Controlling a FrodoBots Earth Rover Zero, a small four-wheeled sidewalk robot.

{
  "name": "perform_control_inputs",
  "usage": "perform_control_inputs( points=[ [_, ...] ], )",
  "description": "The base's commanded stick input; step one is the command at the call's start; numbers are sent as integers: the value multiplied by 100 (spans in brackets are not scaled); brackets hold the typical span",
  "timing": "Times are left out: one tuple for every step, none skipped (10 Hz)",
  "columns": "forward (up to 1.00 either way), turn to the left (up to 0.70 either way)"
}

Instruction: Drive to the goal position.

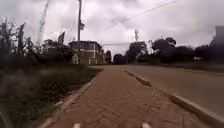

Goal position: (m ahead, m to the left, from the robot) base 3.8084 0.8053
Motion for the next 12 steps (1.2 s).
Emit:
perform_control_inputs(
  points=[
    [70,0],
    [70,0],
    [70,0],
    [70,0],
    [70,0],
    [70,0],
    [70,0],
    [70,0],
    [70,0],
    [70,0],
    [70,0],
    [70,0]
  ],
)
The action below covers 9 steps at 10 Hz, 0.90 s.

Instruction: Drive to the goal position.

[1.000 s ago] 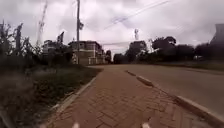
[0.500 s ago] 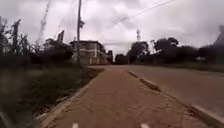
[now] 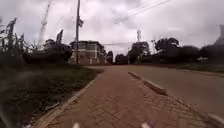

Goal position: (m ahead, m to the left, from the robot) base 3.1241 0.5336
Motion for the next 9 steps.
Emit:
perform_control_inputs(
  points=[
    [70,0],
    [70,0],
    [70,0],
    [70,0],
    [70,0],
    [70,0],
    [70,0],
    [70,0],
    [70,0]
  ],
)
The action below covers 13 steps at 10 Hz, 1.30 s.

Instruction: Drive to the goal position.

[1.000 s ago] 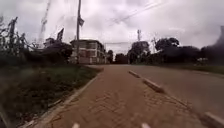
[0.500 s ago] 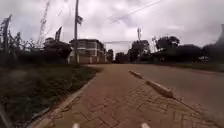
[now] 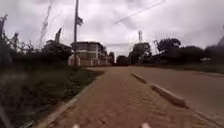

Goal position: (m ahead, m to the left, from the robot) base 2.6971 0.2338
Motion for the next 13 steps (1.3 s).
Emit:
perform_control_inputs(
  points=[
    [70,0],
    [70,0],
    [70,0],
    [70,0],
    [70,0],
    [70,0],
    [70,0],
    [70,0],
    [70,0],
    [70,0],
    [70,-11],
    [70,-27],
    [70,0]
  ],
)
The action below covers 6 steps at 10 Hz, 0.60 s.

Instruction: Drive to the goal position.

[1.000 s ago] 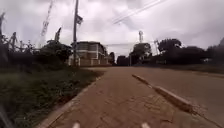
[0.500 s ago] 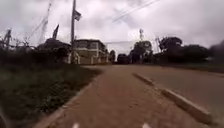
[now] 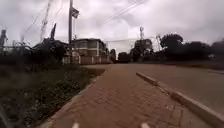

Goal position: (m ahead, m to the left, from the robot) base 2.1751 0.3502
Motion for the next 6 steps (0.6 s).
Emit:
perform_control_inputs(
  points=[
    [70,0],
    [70,0],
    [70,0],
    [70,0],
    [70,0],
    [70,0]
  ],
)
